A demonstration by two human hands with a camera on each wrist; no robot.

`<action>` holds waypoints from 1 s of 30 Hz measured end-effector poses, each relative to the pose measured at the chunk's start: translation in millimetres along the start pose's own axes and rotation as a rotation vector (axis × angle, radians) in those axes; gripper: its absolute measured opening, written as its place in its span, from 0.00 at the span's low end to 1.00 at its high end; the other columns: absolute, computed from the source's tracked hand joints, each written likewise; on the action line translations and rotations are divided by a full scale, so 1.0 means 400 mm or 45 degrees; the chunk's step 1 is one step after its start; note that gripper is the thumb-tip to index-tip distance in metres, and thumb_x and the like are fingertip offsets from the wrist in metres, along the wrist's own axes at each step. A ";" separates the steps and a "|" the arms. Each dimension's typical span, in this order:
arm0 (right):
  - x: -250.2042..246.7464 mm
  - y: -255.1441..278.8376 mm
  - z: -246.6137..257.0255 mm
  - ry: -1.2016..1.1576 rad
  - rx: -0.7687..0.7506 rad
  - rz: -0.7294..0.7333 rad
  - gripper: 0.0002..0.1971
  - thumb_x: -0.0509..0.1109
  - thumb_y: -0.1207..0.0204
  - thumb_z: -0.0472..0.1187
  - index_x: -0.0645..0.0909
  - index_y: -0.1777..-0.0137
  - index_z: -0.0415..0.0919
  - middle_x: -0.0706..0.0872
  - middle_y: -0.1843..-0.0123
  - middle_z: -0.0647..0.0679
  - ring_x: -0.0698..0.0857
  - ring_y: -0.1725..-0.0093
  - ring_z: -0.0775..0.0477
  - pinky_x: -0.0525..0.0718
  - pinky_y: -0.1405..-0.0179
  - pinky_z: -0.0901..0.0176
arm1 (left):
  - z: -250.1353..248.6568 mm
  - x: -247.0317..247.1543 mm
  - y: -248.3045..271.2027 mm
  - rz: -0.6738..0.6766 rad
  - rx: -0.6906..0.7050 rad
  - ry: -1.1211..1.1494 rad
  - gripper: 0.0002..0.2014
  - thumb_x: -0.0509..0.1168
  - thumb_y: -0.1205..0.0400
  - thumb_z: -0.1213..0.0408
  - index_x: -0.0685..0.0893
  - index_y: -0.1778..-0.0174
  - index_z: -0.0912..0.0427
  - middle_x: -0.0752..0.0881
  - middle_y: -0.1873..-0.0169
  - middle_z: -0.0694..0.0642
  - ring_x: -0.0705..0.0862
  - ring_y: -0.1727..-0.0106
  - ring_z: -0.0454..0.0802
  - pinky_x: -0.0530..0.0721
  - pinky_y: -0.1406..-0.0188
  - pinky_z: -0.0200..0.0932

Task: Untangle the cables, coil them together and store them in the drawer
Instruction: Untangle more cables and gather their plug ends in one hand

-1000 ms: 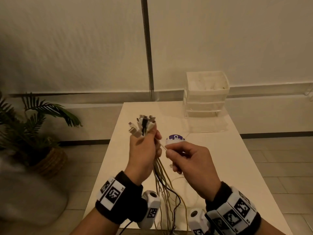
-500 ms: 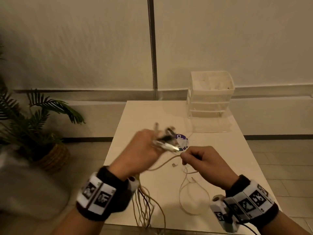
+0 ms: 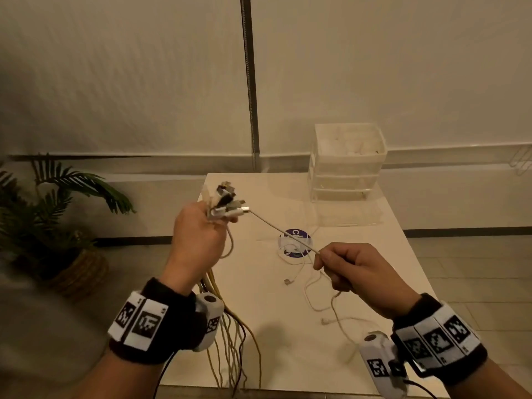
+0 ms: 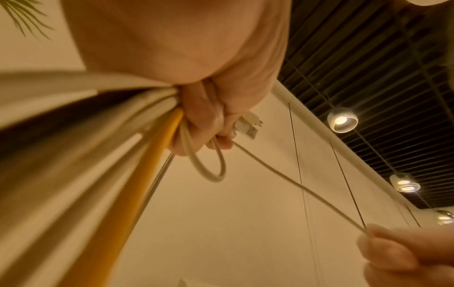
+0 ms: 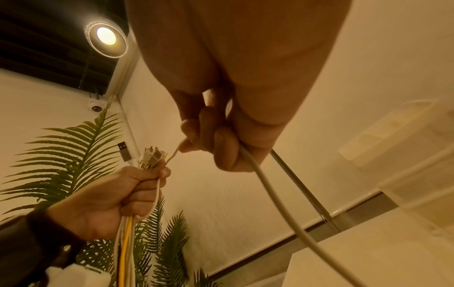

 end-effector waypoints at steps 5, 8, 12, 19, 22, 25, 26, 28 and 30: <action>-0.001 0.006 -0.003 -0.016 0.016 -0.036 0.15 0.61 0.17 0.36 0.83 0.61 0.29 0.64 0.74 0.42 0.61 0.74 0.50 0.62 0.75 0.61 | 0.023 -0.051 -0.001 -0.242 -0.069 -0.011 0.11 0.64 0.15 0.64 0.87 0.59 0.46 0.85 0.65 0.49 0.78 0.68 0.42 0.71 0.74 0.37; -0.004 0.006 -0.010 -0.044 0.040 -0.080 0.15 0.61 0.16 0.36 0.83 0.62 0.30 0.63 0.75 0.42 0.60 0.75 0.50 0.60 0.75 0.59 | -0.034 -0.054 0.038 -0.246 0.162 0.001 0.13 0.63 0.15 0.68 0.84 0.49 0.40 0.83 0.68 0.43 0.77 0.74 0.39 0.72 0.78 0.31; 0.024 0.011 0.002 -0.075 0.050 -0.016 0.16 0.61 0.16 0.38 0.83 0.63 0.31 0.64 0.71 0.38 0.57 0.72 0.43 0.55 0.69 0.49 | -0.134 0.078 0.110 0.303 0.487 0.062 0.20 0.64 0.23 0.84 0.89 0.49 0.54 0.91 0.49 0.44 0.87 0.53 0.28 0.82 0.54 0.24; 0.054 0.018 0.039 -0.147 0.012 0.076 0.18 0.60 0.16 0.37 0.77 0.70 0.37 0.70 0.73 0.41 0.63 0.76 0.52 0.62 0.73 0.57 | -0.094 0.189 0.140 0.414 0.460 -0.145 0.19 0.62 0.27 0.77 0.89 0.55 0.47 0.85 0.69 0.36 0.82 0.63 0.36 0.77 0.64 0.29; 0.049 0.022 0.037 -0.176 0.019 0.081 0.15 0.61 0.17 0.38 0.85 0.60 0.33 0.72 0.73 0.43 0.64 0.77 0.53 0.64 0.74 0.60 | -0.078 0.150 0.110 0.291 0.376 -0.161 0.18 0.64 0.23 0.77 0.90 0.54 0.47 0.89 0.66 0.42 0.85 0.63 0.40 0.80 0.64 0.33; 0.042 0.032 0.023 -0.194 0.036 0.078 0.14 0.61 0.17 0.37 0.86 0.57 0.31 0.73 0.73 0.44 0.64 0.77 0.53 0.64 0.73 0.59 | -0.041 0.075 0.060 0.062 0.203 -0.152 0.11 0.64 0.16 0.70 0.91 0.55 0.53 0.85 0.70 0.41 0.83 0.69 0.42 0.76 0.75 0.31; 0.042 0.036 0.018 -0.181 0.039 0.080 0.14 0.61 0.17 0.37 0.85 0.57 0.31 0.73 0.73 0.45 0.65 0.77 0.53 0.64 0.73 0.60 | -0.028 0.048 0.046 -0.004 0.153 -0.124 0.10 0.64 0.16 0.67 0.90 0.56 0.56 0.83 0.72 0.44 0.82 0.72 0.45 0.75 0.77 0.33; 0.042 0.044 0.008 -0.154 0.050 0.079 0.14 0.61 0.17 0.37 0.85 0.57 0.31 0.73 0.74 0.45 0.66 0.77 0.53 0.64 0.73 0.60 | 0.000 0.001 0.027 -0.106 0.047 -0.047 0.10 0.63 0.15 0.63 0.88 0.59 0.58 0.81 0.74 0.52 0.79 0.73 0.54 0.81 0.76 0.53; 0.044 0.045 -0.001 -0.157 0.063 0.069 0.14 0.61 0.17 0.36 0.85 0.58 0.30 0.72 0.74 0.45 0.65 0.76 0.52 0.63 0.73 0.59 | 0.024 -0.030 0.021 -0.179 -0.038 -0.039 0.10 0.64 0.15 0.60 0.84 0.61 0.55 0.81 0.72 0.55 0.80 0.71 0.57 0.85 0.72 0.63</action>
Point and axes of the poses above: each hand's wrist, its own y-axis away from the middle knuckle, its own x-axis out of the palm, z = x × y, the point moved 8 cm from there along -y, towards the middle knuckle
